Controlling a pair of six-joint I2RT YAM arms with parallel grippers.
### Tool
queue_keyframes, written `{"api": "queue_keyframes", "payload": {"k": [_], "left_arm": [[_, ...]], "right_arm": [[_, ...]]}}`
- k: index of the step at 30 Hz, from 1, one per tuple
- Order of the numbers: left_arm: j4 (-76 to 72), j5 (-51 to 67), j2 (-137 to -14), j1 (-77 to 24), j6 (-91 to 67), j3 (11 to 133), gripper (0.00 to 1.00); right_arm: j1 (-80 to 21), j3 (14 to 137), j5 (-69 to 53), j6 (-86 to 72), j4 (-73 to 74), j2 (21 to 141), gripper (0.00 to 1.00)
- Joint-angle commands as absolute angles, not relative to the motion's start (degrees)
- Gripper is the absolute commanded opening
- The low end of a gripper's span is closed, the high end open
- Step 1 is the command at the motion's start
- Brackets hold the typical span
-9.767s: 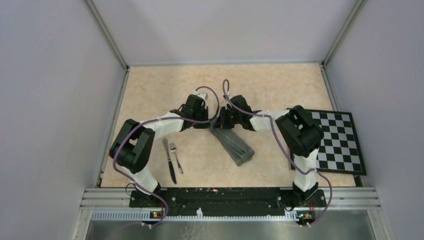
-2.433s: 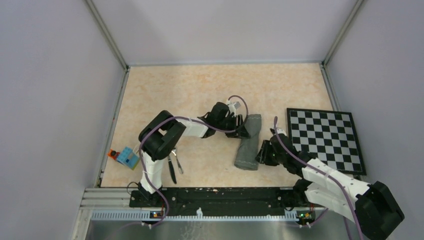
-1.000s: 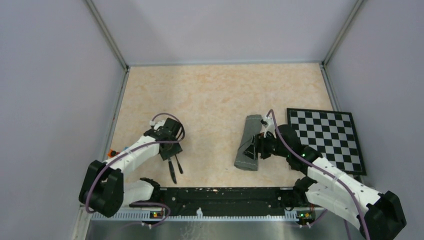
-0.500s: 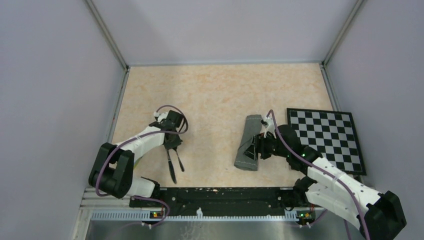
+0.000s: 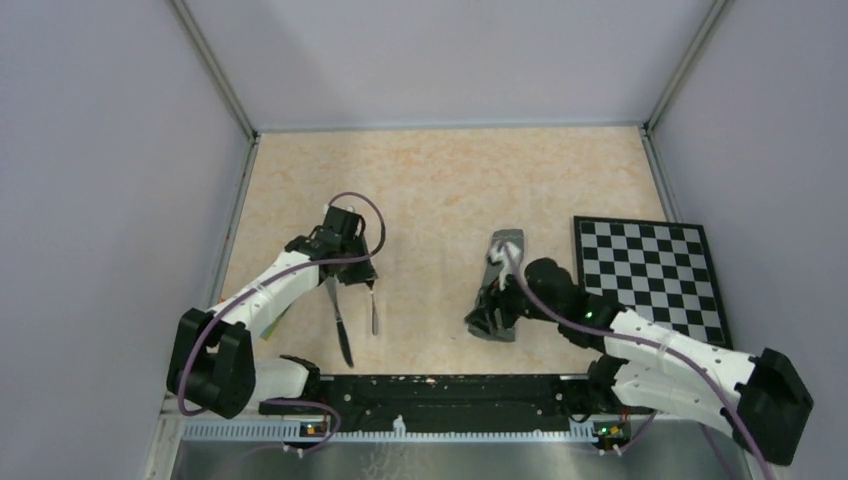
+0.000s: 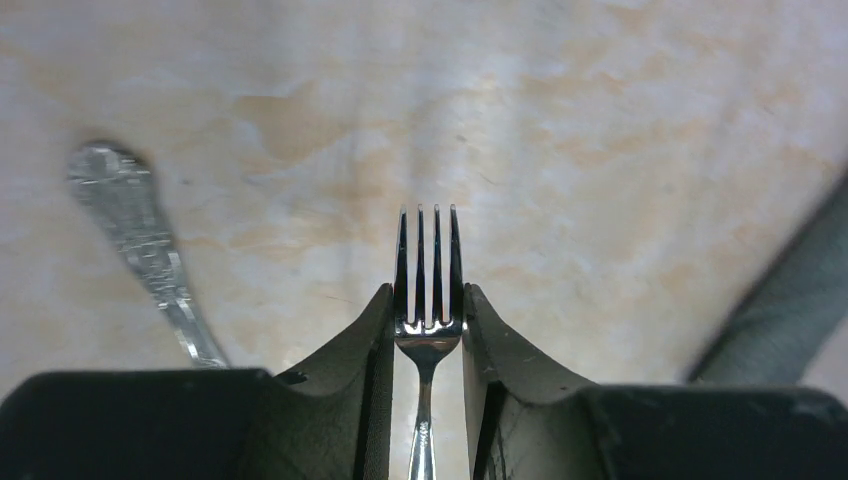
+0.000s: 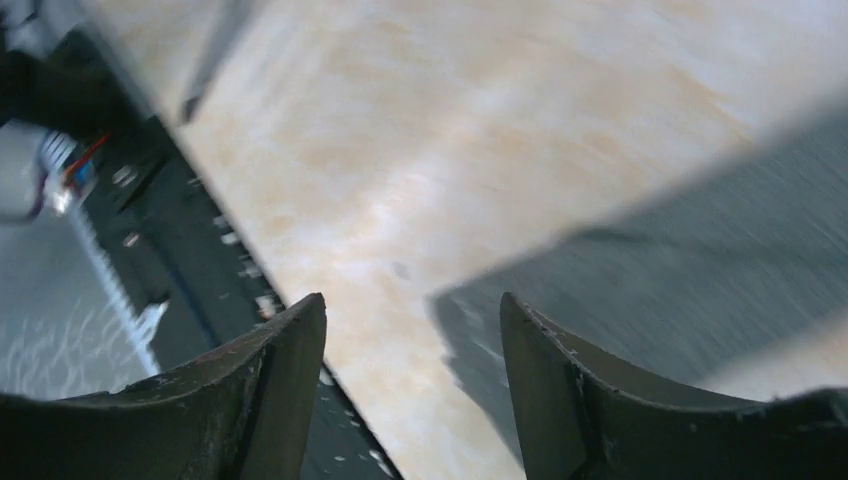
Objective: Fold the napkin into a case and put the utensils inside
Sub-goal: Pick up the fork from the center of the board, then pass from the left arm to the right
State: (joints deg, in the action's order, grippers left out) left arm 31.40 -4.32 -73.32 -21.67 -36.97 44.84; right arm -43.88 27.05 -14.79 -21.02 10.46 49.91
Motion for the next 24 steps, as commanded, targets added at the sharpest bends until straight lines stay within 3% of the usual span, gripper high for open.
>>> {"api": "queue_keyframes", "payload": {"k": [1,5,12,24], "left_arm": [[30.53,18.76,-74.3,-21.3,-29.29,49.74,0.0],[32.35,31.91,-78.71,-21.29,-25.54,51.82,0.0],[29.84,40.81,-81.18,-21.34,-23.68,49.2,0.0],[29.54,45.79,-81.78,-21.33,-21.53,47.28,0.0]], "right_arm": [[-62.08,29.57,-9.78,0.34,-11.91,53.52,0.65],[-71.29,30.02,-13.48,28.73,-18.66,58.69,0.67],[-72.25,33.49,-14.3,55.56,-26.73,71.67,0.65],[-72.04,44.4,-13.07,69.39,-19.13,86.88,0.53]]}}
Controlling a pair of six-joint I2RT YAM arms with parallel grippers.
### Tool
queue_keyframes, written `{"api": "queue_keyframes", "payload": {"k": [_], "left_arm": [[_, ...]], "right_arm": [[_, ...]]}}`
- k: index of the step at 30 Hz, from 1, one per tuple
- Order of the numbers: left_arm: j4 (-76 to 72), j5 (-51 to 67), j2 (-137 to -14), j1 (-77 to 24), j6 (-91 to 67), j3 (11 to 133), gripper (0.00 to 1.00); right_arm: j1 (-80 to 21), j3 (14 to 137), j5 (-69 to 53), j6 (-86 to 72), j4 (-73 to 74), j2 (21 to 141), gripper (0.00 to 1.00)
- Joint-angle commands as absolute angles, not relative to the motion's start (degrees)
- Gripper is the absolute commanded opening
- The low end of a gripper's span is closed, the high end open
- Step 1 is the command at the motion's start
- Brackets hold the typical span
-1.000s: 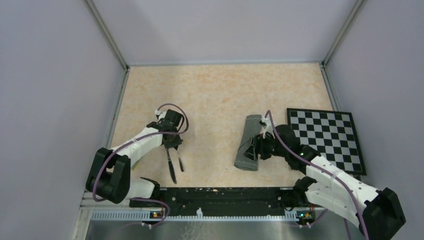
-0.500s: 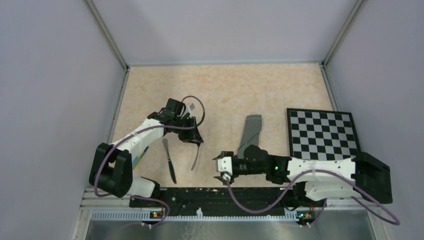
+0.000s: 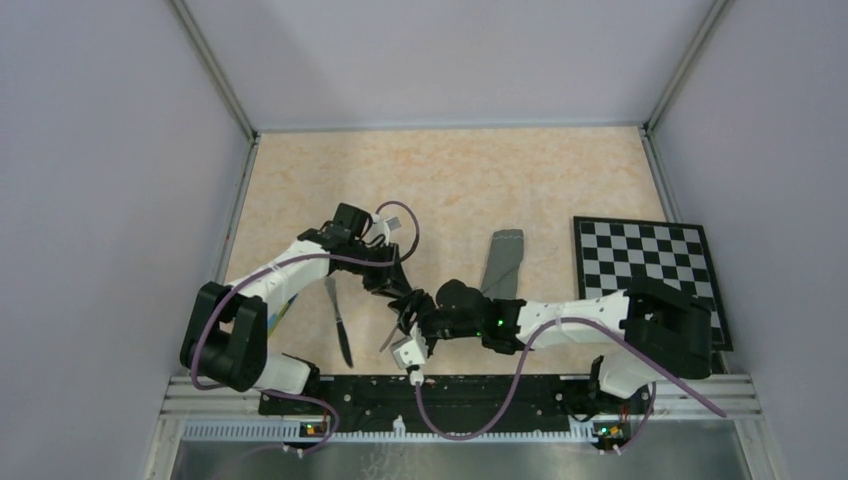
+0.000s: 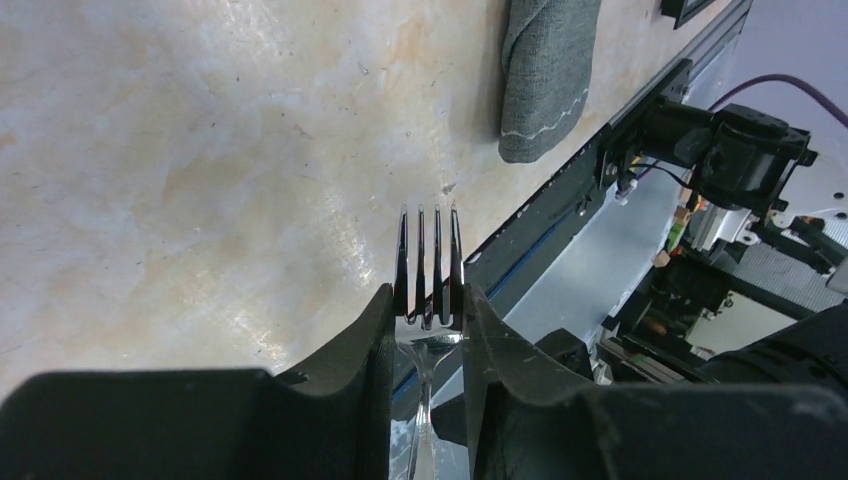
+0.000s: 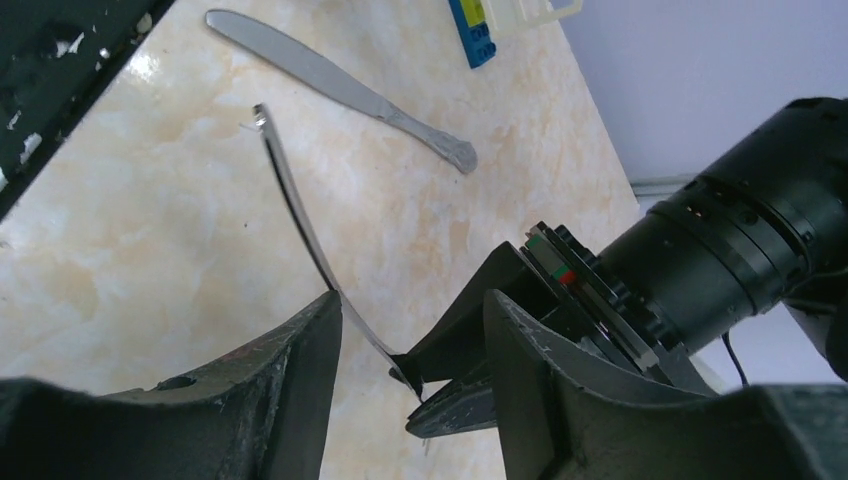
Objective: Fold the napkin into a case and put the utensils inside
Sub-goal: Pass from the left arm to the right
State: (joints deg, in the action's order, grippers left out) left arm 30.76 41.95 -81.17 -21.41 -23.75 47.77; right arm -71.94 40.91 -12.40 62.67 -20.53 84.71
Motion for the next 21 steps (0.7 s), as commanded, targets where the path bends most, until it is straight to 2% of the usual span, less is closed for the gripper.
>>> {"api": "queue_keyframes", "payload": {"k": [1,10,14,18,20,21], "left_arm": [[29.8,45.78,-81.91,-21.3,-21.35,47.41,0.0],[31.11,46.11,-83.53,-21.35,-20.3,48.67,0.0],[31.65,46.52,-83.81,-21.28,-20.22,49.15,0.0],[32.22,46.51,-83.19,-21.29,-20.3,49.37,0.0],[32.25,46.68,-82.56,-21.35,-20.3,49.4,0.07],[32.16,46.47,-82.16,-21.3,-20.42,49.43,0.15]], "right_arm": [[-72.12,44.73,-13.24,70.34,-18.03,87.27,0.52],[-72.2,46.21,-13.13,73.35,-15.98,90.8,0.45],[-72.25,46.16,-13.03,72.81,-17.56,91.88,0.31],[-72.25,46.07,-12.04,70.99,-19.53,92.73,0.11],[-72.25,46.25,-11.53,68.78,-20.03,92.87,0.0],[-72.25,46.51,-11.13,67.15,-19.81,92.79,0.0]]}}
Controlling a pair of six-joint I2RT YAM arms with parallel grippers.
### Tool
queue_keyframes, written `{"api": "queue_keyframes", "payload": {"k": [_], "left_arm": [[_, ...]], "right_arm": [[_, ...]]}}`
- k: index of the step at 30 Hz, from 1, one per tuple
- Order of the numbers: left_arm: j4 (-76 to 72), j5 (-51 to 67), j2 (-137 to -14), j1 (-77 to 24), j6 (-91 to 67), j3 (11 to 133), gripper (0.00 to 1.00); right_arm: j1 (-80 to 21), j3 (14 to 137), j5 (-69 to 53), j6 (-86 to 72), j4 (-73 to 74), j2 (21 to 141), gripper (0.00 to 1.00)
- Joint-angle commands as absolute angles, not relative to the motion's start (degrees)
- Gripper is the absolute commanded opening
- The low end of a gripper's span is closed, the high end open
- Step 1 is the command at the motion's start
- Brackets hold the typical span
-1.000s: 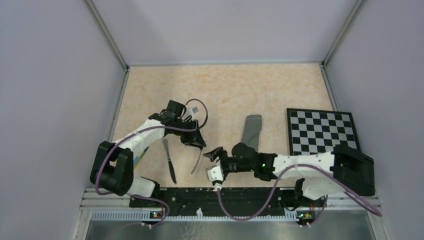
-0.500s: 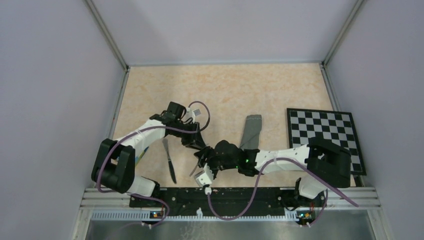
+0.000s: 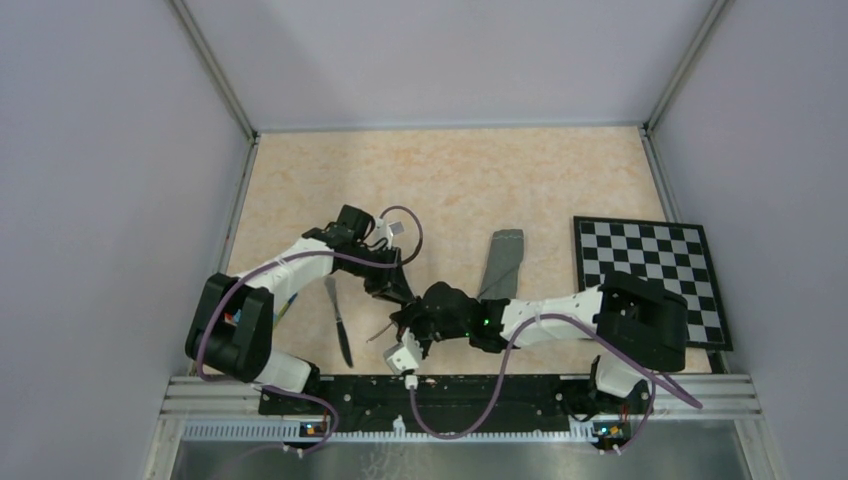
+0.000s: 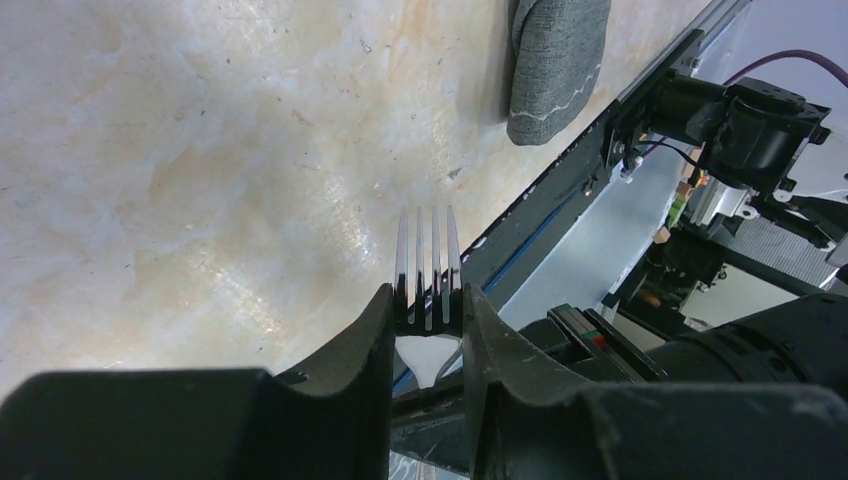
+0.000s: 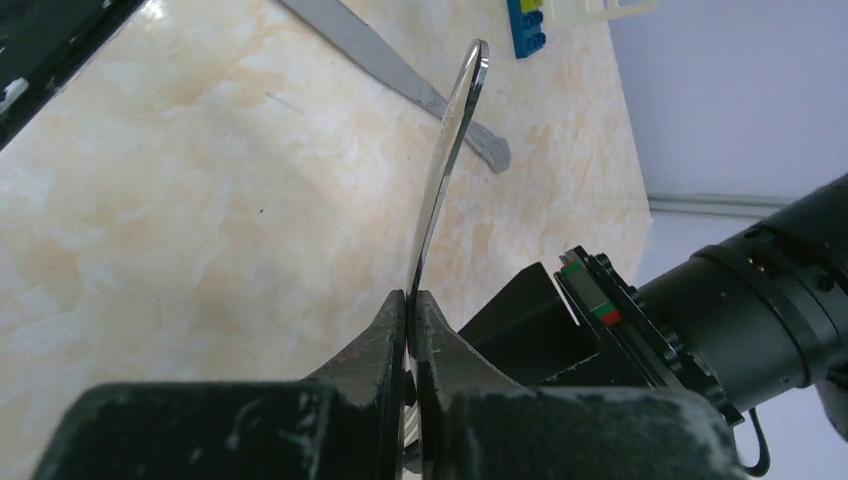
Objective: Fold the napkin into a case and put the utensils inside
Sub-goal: Pass from the left arm to the right, then pass from the right arm to the left
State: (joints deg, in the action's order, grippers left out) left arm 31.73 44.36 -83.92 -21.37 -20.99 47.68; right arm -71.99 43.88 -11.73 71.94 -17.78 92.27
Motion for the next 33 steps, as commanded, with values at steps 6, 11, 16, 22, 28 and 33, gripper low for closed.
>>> {"api": "queue_keyframes", "payload": {"k": [6,11,16,22,28,33], "left_arm": [[29.21,44.79,-76.93,-19.27,-21.08,49.0,0.72],[20.66,39.73,-67.03,-13.64,-25.31,46.02,0.87],[-5.25,47.32,-56.74,-12.9,-37.48,34.39,0.94],[-32.88,52.55,-51.67,-15.7,-50.15,24.81,0.96],[-34.7,44.35,-54.88,-29.36,-50.16,25.32,0.98],[-38.73,39.12,-58.64,-31.08,-53.65,24.77,0.93]], "right_arm": [[-71.8,44.58,-10.6,48.53,-18.48,88.11,0.0],[-68.27,33.74,-18.13,22.68,-26.97,77.2,0.0],[-59.31,27.61,-15.34,-14.83,-31.45,65.26,0.0],[-45.86,25.5,-23.72,-40.05,-33.44,61.02,0.0],[-43.07,27.1,-36.69,-45.19,-40.21,66.25,0.0],[-43.06,25.47,-40.76,-47.19,-45.03,66.49,0.0]]}}
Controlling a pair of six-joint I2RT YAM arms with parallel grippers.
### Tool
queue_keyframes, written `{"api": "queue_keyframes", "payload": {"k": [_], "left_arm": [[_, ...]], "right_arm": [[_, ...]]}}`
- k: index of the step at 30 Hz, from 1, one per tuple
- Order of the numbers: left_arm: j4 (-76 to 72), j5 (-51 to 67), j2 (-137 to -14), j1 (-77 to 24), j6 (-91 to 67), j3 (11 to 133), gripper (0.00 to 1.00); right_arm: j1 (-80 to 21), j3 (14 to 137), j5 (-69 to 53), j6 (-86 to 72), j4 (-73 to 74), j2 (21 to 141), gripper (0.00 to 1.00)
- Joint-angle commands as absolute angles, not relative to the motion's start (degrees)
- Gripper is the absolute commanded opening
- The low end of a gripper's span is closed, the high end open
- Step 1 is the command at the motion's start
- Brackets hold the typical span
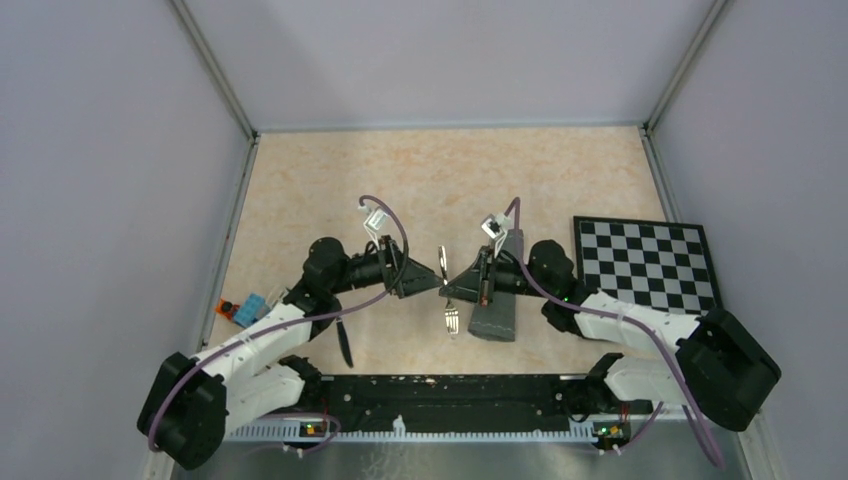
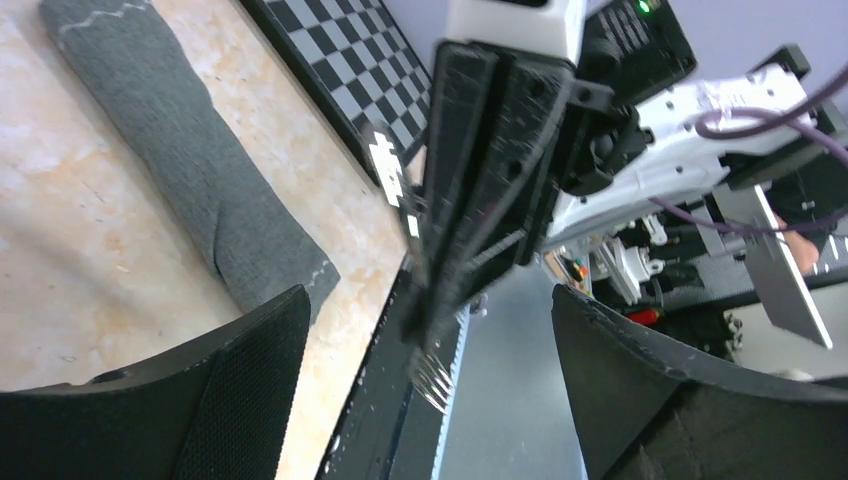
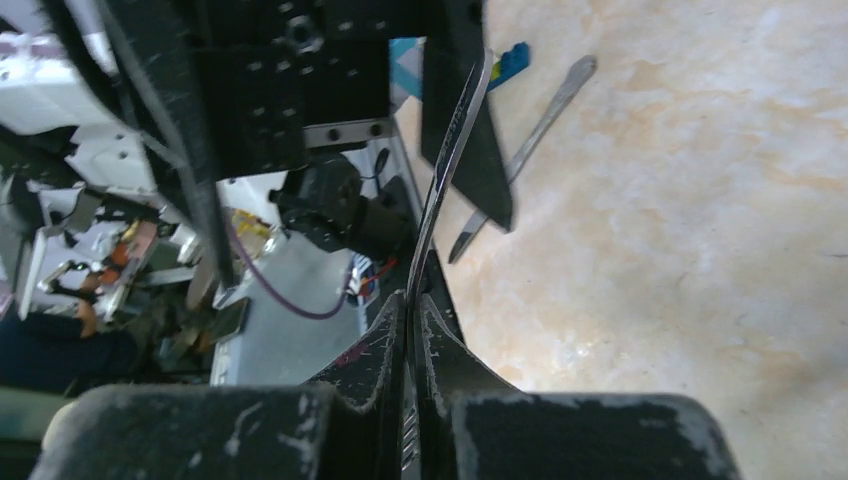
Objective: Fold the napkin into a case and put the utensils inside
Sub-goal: Pass from the right arm to the left, then pass from the left arm to the right
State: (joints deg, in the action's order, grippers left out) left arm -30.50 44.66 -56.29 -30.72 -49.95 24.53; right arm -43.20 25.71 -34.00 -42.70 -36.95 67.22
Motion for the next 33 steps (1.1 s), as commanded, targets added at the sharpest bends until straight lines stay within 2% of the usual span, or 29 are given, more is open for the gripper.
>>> {"api": "queue_keyframes", "payload": {"k": [1,3,8,12,15,17,18,21,23,28,33], "left_arm": [[-39.72,38.94,-59.67,-31.1,-54.49,25.05,0.89],[-41.33,39.22,-61.52,-31.38,-55.57,25.85,0.81],[-47.02,40.35,-66.53,-31.87,-58.95,26.29,0.53],[-50.06,40.69,-68.85,-33.37,-59.45,26.72,0.48],[-50.84,39.49,-69.61,-34.97,-58.95,27.2,0.36],[-50.73,38.74,-70.17,-35.56,-58.38,27.69,0.12],[-49.93,38.11,-70.26,-35.81,-58.05,27.87,0.01],[-42.55,33.75,-69.89,-36.65,-55.06,29.92,0.0],[-35.78,29.38,-69.52,-37.77,-52.68,31.84,0.0],[-30.09,21.88,-70.58,-39.98,-53.2,33.47,0.0],[-31.86,21.44,-74.39,-41.27,-55.26,34.88,0.0]], "right_arm": [[-43.08,25.53,-40.68,-46.62,-43.64,66.01,0.0],[-43.15,25.6,-40.72,-45.85,-41.69,65.39,0.0],[-43.22,25.73,-41.37,-45.79,-40.31,65.26,0.0],[-43.6,26.56,-39.8,-44.52,-34.47,64.93,0.0],[-44.2,27.62,-38.83,-43.12,-30.19,64.66,0.0],[-44.47,28.39,-36.67,-42.38,-26.67,63.66,0.0],[-44.65,29.04,-34.55,-41.84,-23.23,62.92,0.04],[-47.01,32.3,-22.18,-38.05,-7.47,59.36,0.35],[-50.54,35.38,-7.69,-37.59,5.92,57.14,0.46],[-61.33,41.58,15.92,-41.79,22.98,55.55,0.52],[-68.27,47.73,26.29,-41.3,29.5,60.58,0.42]]}}
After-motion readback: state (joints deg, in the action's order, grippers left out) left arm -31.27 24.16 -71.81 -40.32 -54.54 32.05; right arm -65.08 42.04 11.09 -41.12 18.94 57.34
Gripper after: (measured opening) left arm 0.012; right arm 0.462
